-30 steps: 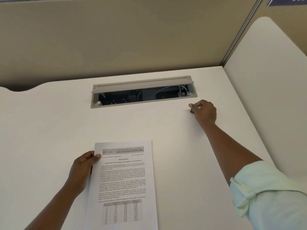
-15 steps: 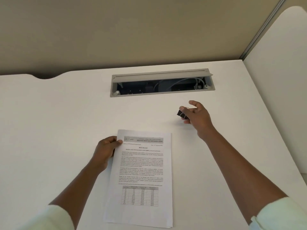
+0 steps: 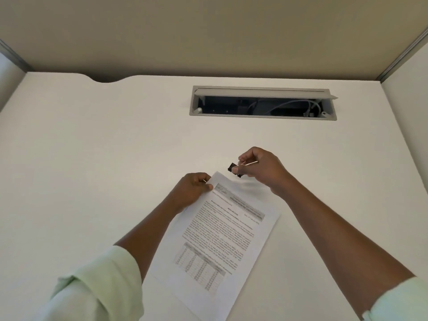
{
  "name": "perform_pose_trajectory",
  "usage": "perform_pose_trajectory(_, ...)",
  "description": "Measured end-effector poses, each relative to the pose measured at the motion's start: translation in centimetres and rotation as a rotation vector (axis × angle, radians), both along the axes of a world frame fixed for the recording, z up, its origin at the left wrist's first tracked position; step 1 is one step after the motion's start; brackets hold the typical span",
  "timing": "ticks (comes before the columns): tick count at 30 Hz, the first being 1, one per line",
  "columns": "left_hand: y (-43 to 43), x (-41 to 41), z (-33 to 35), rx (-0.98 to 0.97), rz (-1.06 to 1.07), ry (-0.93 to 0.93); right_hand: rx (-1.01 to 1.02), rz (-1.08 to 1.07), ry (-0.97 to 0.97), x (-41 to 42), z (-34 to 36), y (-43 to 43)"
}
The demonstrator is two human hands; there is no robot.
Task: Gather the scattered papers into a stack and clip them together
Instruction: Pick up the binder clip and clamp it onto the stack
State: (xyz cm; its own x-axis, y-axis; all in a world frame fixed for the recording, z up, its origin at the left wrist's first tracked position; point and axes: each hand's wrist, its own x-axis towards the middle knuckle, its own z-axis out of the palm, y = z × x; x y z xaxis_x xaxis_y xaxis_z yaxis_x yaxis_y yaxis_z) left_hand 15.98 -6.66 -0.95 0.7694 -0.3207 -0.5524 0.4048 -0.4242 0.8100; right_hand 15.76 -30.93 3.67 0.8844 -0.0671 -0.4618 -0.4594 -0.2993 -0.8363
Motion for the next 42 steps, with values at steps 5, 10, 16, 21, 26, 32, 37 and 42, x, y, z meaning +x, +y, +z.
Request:
perform_pose_trajectory(5,0.4,-0.9,0.0,-0.055,0.011,-0.038,-0.054,0.042,0.000,-0.4,0.2,1.4)
perform_pose_trajectory(10,0.9,-0.9,0.0,-0.084,0.014,-0.033,-0.100,0.063,-0.014,-0.7,-0.2,2.2)
perform_pose_trajectory(16,1.1,-1.0,0.0,-0.124,0.020,-0.025,-0.152,0.048,-0.031,-0.6,-0.7,2.7)
perform_pose_trajectory(21,0.8,-0.9,0.1,-0.146,0.018,-0.025,-0.125,0.050,-0.012,-0.7,-0.9,3.1)
perform_pose_trajectory(26,0.3,-0.7,0.0,-0.121,-0.011,-0.081,-0.111,0.062,-0.022,-0.6,-1.3,3.4)
perform_pose_trajectory(32,0.3,-0.6,-0.4,-0.079,-0.013,-0.115,-0.103,0.084,-0.027,-0.6,-1.3,3.4)
perform_pose_trajectory(37,0.4,-0.6,-0.5,-0.076,-0.018,-0.112,-0.088,0.076,-0.046,-0.6,-1.9,3.3)
perform_pose_trajectory(42,0.6,-0.6,-0.5,-0.078,-0.024,-0.097,-0.047,0.080,-0.046,-0.7,-2.3,3.2)
